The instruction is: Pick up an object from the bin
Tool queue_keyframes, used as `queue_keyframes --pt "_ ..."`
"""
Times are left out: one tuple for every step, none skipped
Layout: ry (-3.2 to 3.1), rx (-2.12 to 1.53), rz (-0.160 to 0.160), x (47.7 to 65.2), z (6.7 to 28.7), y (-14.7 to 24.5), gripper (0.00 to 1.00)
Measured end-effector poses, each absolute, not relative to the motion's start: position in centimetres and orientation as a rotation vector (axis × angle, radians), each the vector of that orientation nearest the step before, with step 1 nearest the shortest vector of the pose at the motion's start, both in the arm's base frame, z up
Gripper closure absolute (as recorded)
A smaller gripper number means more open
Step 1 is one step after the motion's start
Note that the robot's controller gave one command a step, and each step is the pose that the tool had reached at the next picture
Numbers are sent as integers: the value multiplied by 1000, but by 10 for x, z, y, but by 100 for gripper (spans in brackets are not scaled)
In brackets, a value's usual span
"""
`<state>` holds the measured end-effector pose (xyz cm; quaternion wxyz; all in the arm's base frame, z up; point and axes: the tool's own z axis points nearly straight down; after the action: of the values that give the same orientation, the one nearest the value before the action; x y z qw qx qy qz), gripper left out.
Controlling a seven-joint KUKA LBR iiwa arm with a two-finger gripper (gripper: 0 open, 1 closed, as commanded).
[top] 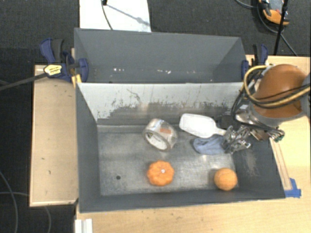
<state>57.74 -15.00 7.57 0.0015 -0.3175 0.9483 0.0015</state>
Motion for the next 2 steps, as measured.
queue_keyframes --pt "2974 -990 15 579 76 -146 0" --pt "2976 -1000 5 577 76 -150 100"
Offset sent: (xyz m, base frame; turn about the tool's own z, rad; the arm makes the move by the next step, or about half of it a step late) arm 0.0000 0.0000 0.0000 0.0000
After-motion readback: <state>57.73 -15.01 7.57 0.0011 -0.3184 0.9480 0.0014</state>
